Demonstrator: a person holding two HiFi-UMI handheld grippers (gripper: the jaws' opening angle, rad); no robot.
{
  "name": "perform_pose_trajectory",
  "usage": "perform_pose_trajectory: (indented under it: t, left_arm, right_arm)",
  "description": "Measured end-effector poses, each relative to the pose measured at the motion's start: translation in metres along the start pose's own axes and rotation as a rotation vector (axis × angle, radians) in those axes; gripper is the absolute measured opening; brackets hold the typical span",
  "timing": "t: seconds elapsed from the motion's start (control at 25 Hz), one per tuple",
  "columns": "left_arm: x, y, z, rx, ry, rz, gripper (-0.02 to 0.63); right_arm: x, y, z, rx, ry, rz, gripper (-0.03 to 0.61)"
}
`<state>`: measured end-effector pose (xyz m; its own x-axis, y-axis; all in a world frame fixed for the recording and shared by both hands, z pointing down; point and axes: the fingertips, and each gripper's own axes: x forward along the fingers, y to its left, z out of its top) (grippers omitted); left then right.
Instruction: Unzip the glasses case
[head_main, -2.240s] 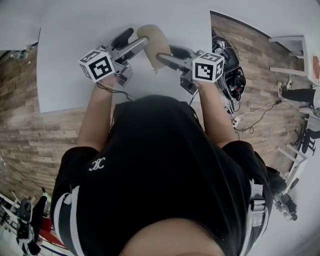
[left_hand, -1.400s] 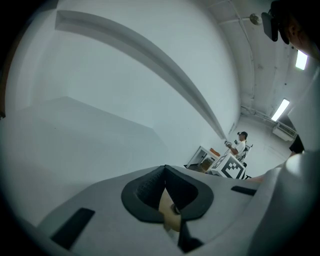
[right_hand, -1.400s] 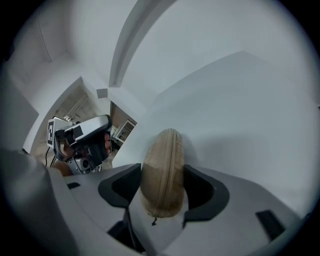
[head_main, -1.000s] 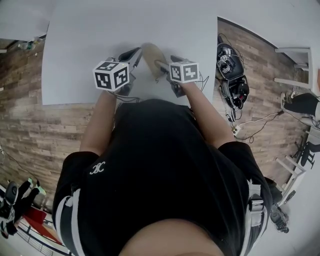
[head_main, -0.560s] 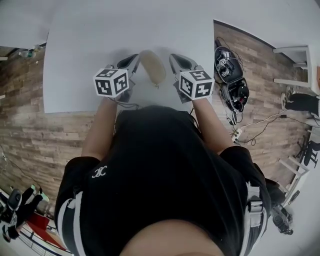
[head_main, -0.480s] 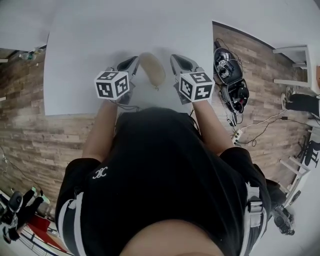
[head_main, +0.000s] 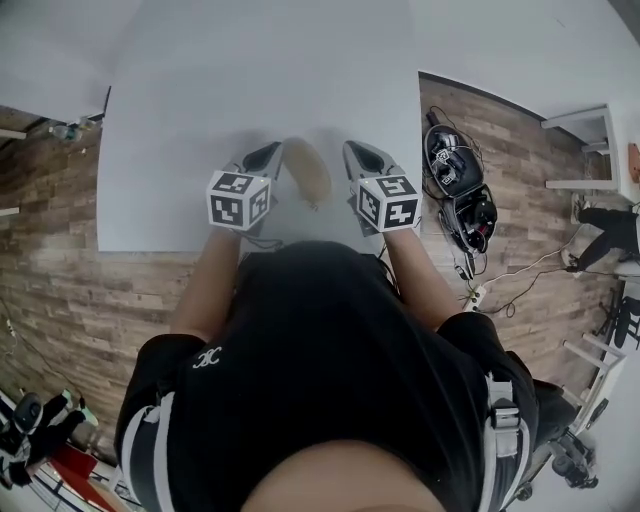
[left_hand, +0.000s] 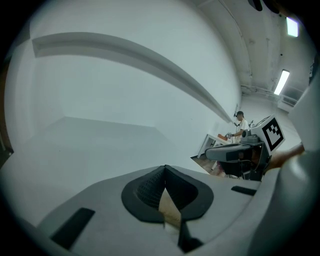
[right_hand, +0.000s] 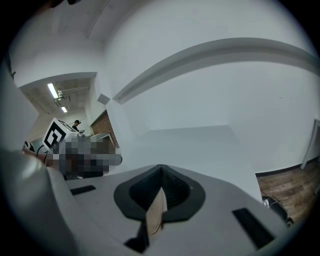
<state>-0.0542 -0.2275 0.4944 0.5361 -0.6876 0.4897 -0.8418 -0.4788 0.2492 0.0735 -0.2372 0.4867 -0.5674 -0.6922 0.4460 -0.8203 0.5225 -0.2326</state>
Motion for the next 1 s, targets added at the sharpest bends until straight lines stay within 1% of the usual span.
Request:
perform_pose_trajectory:
  t: [0.32,0.56,0.68,0.76,0.88,1.0]
  left_arm:
    - [-0.008,-0.005,-0.006,-0.018,0.014,0.046,0.002]
    - [-0.013,-0.014,-0.020,-0.049,0.030,0.102,0.002]
    - [-0.016,-0.021,-0.027,-0.055,0.039,0.126,0.002]
    - [-0.019,-0.026,-0.031,-0.054,0.040,0.128,0.002]
    - [-0.030,-0.023,-0.037,-0.042,0.050,0.120,0.002]
    - [-0.040,-0.018,-0.034,-0.019,0.036,0.111,0.002]
  right_arm:
    - [-0.002,0.007,-0.003,0.000,0.003,0.080,0.012]
    - [-0.008,0.009,-0.015,0.002,0.005,0.147,0.012]
    - [-0.007,0.005,-0.026,0.009,0.021,0.174,0.012]
    - [-0.006,0.003,-0.032,0.013,0.033,0.174,0.012]
    - [-0.008,0.015,-0.028,0.004,0.013,0.172,0.012]
    - [-0.009,0.024,-0.030,0.033,0.021,0.150,0.012]
